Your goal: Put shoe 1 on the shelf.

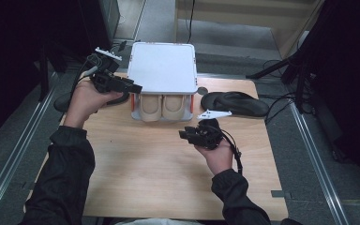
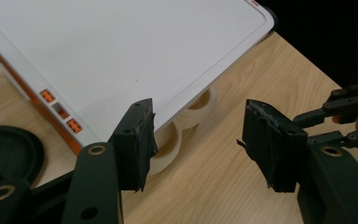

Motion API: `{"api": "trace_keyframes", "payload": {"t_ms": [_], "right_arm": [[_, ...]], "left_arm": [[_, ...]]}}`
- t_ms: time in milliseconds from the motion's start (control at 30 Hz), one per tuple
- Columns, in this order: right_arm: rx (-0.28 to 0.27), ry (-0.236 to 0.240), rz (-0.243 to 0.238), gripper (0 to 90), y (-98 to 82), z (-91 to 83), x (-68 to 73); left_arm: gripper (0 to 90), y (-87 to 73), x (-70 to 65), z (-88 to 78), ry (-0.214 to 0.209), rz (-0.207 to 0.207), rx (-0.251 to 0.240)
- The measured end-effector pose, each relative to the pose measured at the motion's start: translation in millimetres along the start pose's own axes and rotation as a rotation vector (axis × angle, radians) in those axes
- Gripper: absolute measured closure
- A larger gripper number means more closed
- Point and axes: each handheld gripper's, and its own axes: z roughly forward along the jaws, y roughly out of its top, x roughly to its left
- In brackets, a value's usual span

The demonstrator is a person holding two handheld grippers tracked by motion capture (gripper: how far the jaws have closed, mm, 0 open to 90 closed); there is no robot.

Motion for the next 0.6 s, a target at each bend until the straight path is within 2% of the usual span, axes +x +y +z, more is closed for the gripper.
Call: {"api": "trace_keyframes", "payload": {"t_ms": [133,200,367,500,600], "right_arm": [[0.002,0.019,-0.017,62.6,-5.9,-4.2,-0.5],[0.001,0.034,-0.015,56.6,-8.8,-4.9,-0.1],[-0.024,0.067,-0.029,55.5,-17.2,-5.7,0.9],[-0.018,0.079,-0.024,54.6,-20.8,-8.3,0.8],[-0.042,0.095,-0.019,54.6,-22.7,-12.5,1.2]], "left_arm": [[44.5,-8.0,2.6,-8.9,0.016,-0.014,-0.024],[44.4,-12.0,3.4,-12.8,0.021,-0.017,-0.027],[43.7,-23.9,6.8,-22.9,0.043,-0.026,-0.05],[43.7,-33.7,10.5,-28.2,0.055,-0.037,-0.055],[43.8,-41.8,13.5,-32.8,0.071,-0.045,-0.056]]}}
